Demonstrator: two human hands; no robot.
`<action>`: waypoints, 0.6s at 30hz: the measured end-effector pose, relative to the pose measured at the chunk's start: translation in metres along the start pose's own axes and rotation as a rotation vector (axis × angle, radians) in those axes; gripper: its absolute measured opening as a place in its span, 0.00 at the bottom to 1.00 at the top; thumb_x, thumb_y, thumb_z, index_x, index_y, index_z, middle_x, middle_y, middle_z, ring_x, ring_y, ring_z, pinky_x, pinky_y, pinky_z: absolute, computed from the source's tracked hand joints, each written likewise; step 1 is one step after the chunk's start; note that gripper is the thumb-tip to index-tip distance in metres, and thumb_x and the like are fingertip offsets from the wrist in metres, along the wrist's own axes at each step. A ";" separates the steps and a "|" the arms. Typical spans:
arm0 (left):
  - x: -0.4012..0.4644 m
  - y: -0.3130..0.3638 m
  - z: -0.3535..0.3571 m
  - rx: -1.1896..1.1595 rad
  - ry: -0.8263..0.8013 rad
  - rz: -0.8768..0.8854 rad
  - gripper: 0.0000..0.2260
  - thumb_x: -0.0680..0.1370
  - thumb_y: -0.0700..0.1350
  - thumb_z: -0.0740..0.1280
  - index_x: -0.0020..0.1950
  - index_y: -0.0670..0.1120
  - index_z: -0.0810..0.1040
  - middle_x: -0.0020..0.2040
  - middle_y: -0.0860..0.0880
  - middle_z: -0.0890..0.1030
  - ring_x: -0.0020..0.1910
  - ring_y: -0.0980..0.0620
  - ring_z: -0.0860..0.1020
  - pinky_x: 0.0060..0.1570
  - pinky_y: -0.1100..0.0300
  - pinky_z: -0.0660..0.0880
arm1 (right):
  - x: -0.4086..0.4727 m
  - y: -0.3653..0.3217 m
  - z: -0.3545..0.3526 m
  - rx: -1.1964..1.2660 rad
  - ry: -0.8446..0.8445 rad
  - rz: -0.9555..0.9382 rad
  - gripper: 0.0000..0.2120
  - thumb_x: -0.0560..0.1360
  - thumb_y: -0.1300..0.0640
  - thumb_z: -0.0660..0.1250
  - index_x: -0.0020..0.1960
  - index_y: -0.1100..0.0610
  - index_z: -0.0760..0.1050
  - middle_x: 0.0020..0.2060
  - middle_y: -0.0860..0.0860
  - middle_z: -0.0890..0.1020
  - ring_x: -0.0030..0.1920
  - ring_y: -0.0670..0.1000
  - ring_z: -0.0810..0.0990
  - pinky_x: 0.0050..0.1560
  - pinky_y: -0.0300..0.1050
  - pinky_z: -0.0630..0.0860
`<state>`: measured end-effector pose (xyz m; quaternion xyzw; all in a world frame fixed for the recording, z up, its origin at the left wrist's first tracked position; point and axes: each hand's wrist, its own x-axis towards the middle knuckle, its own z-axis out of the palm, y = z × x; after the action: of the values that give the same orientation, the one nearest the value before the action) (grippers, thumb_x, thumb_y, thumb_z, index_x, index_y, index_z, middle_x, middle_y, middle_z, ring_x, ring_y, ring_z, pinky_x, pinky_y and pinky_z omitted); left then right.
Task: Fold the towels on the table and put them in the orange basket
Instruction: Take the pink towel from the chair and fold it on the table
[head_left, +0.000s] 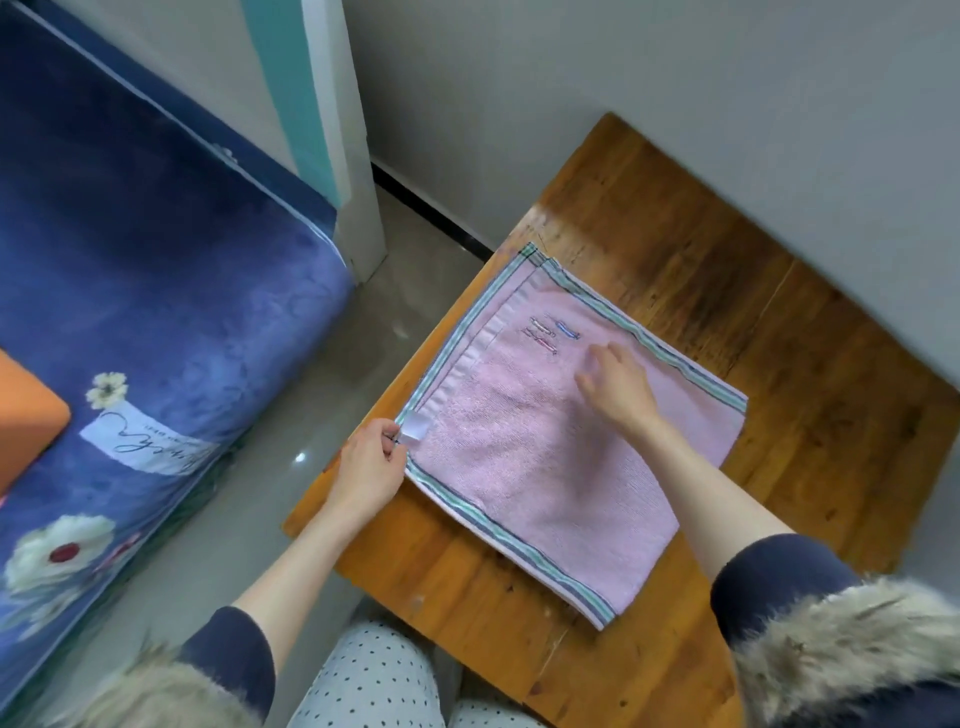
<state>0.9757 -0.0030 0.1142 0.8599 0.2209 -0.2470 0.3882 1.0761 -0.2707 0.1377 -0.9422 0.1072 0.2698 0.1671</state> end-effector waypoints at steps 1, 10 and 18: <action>0.001 -0.001 0.002 0.017 0.006 0.001 0.12 0.78 0.41 0.61 0.60 0.44 0.73 0.47 0.49 0.77 0.51 0.48 0.75 0.49 0.59 0.68 | -0.001 0.007 0.004 -0.038 -0.016 -0.007 0.23 0.78 0.55 0.58 0.72 0.59 0.61 0.74 0.59 0.58 0.73 0.60 0.56 0.71 0.54 0.58; 0.022 0.022 0.006 0.193 -0.026 0.112 0.10 0.77 0.39 0.61 0.58 0.42 0.74 0.55 0.43 0.78 0.55 0.44 0.75 0.52 0.54 0.69 | -0.035 0.050 0.021 -0.049 -0.034 0.108 0.36 0.76 0.56 0.63 0.77 0.50 0.46 0.77 0.50 0.41 0.76 0.54 0.41 0.72 0.63 0.55; 0.029 0.072 0.029 0.327 -0.106 0.311 0.13 0.79 0.42 0.61 0.63 0.42 0.72 0.61 0.43 0.73 0.60 0.46 0.71 0.59 0.51 0.70 | -0.110 0.102 0.048 0.125 0.037 0.330 0.32 0.77 0.49 0.62 0.76 0.51 0.52 0.77 0.51 0.49 0.75 0.56 0.50 0.70 0.56 0.61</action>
<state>1.0320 -0.0637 0.1204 0.9210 0.0221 -0.2614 0.2881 0.9324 -0.3347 0.1325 -0.9044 0.2801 0.2688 0.1770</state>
